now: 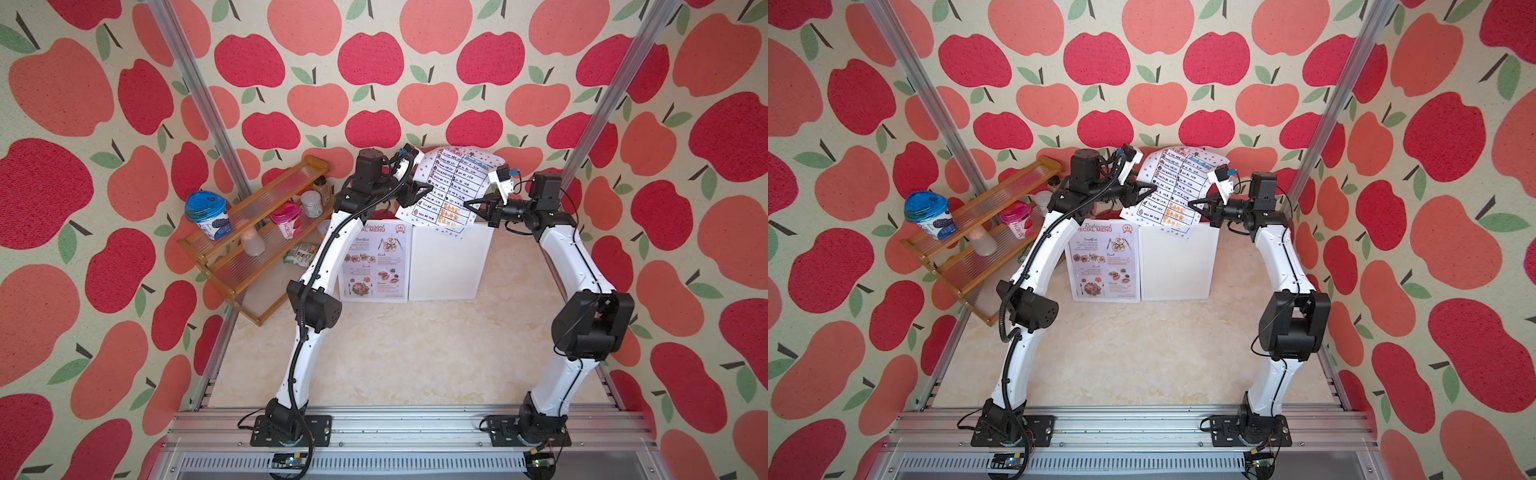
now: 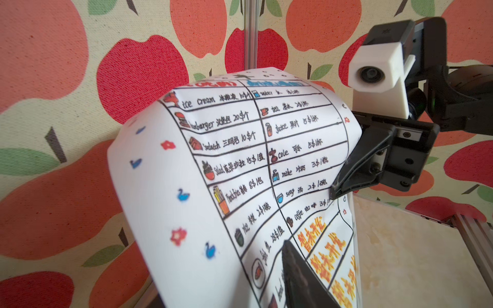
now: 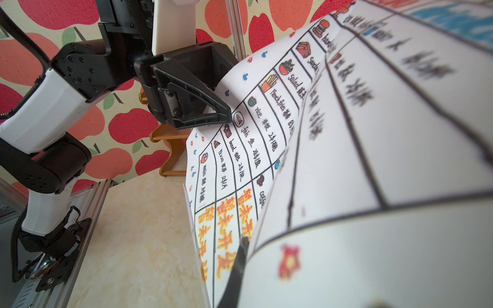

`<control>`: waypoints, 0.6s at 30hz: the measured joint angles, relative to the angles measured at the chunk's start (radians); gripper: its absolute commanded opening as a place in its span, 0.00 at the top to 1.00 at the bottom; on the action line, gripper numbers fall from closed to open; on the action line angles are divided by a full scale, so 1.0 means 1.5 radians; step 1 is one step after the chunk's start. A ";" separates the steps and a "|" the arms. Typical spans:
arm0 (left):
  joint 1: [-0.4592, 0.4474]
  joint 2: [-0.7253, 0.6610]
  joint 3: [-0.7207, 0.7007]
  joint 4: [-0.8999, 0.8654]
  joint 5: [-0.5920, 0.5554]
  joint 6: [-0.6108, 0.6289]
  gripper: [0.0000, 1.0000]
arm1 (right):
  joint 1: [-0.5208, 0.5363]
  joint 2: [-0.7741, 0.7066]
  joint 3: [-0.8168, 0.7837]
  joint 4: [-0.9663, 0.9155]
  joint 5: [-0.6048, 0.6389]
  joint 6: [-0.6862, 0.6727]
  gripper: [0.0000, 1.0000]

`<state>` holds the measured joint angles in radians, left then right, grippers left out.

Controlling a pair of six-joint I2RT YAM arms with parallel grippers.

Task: Insert the menus into the narrow rack
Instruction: Insert the menu into the narrow rack.

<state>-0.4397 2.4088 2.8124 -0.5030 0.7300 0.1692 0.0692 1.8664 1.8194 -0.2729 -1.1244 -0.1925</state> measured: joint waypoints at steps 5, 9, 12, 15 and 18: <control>-0.004 0.000 0.000 0.023 0.000 -0.014 0.63 | -0.007 -0.004 0.000 -0.034 0.000 -0.037 1.00; -0.016 0.000 0.000 0.024 -0.001 -0.011 0.80 | -0.020 -0.004 0.000 -0.045 0.003 -0.048 1.00; -0.027 0.000 0.000 0.023 -0.001 -0.010 0.88 | -0.023 -0.004 0.000 -0.047 0.005 -0.051 0.96; -0.036 0.000 0.000 0.017 -0.001 -0.006 0.94 | -0.023 -0.004 0.000 -0.047 0.008 -0.051 0.88; -0.037 0.000 0.000 0.008 -0.001 0.001 0.96 | -0.023 -0.004 0.000 -0.050 0.013 -0.048 0.72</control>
<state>-0.4953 2.4084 2.8124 -0.4904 0.7284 0.1711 0.0341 1.8603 1.8194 -0.3481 -1.1049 -0.2638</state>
